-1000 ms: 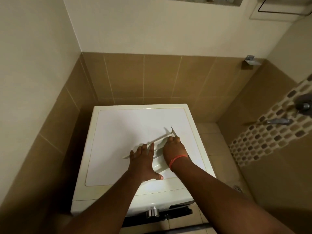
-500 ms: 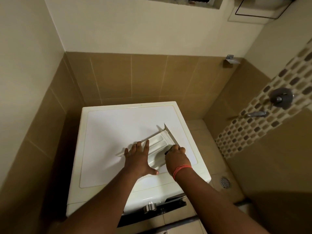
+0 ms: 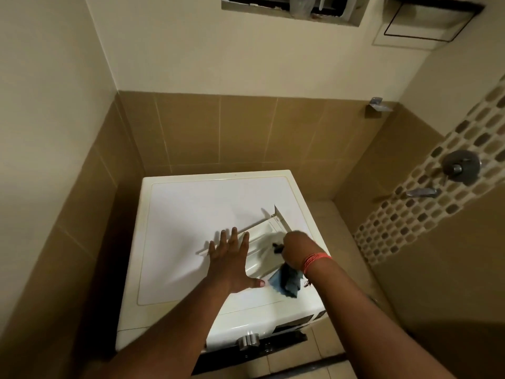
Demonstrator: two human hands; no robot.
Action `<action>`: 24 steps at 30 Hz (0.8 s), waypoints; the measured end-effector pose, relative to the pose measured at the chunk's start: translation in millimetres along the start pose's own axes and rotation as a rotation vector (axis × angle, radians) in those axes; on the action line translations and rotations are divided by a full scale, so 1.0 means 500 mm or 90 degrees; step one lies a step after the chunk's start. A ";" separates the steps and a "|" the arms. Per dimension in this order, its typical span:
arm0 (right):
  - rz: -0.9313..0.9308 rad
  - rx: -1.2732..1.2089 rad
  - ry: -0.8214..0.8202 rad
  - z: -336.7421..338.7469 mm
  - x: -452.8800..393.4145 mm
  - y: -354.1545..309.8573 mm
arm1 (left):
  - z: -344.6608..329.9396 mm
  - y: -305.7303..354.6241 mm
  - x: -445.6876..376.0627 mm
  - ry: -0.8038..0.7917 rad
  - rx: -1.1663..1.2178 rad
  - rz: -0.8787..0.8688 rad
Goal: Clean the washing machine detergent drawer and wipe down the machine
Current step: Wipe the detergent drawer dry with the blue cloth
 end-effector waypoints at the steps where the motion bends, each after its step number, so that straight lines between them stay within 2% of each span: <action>1: 0.000 -0.016 0.062 0.023 -0.013 0.003 | -0.001 -0.004 0.006 0.016 0.011 0.003; 3: 0.025 -0.045 0.186 0.064 -0.040 0.005 | -0.006 -0.017 0.021 0.032 0.028 0.019; 5: 0.076 -0.019 0.250 0.083 -0.070 -0.003 | -0.019 -0.033 0.036 0.030 0.015 0.041; 11: 0.131 0.134 0.098 -0.017 -0.172 -0.040 | -0.030 -0.054 0.052 0.018 0.052 0.113; 17: 0.141 0.155 0.114 -0.048 -0.188 -0.073 | -0.030 -0.053 0.046 0.041 0.053 0.099; 24: 0.354 0.097 0.149 -0.104 -0.177 -0.159 | -0.030 -0.053 0.043 0.067 0.074 0.087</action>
Point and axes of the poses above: each hand's wrist, its own x-axis away from the middle knuckle, its own z-axis out of the back of the hand, y = z × x, the point moved 4 cm from there along -x, towards the middle knuckle, and after that the axes turned 13 degrees about z, right-handed, at the moved point
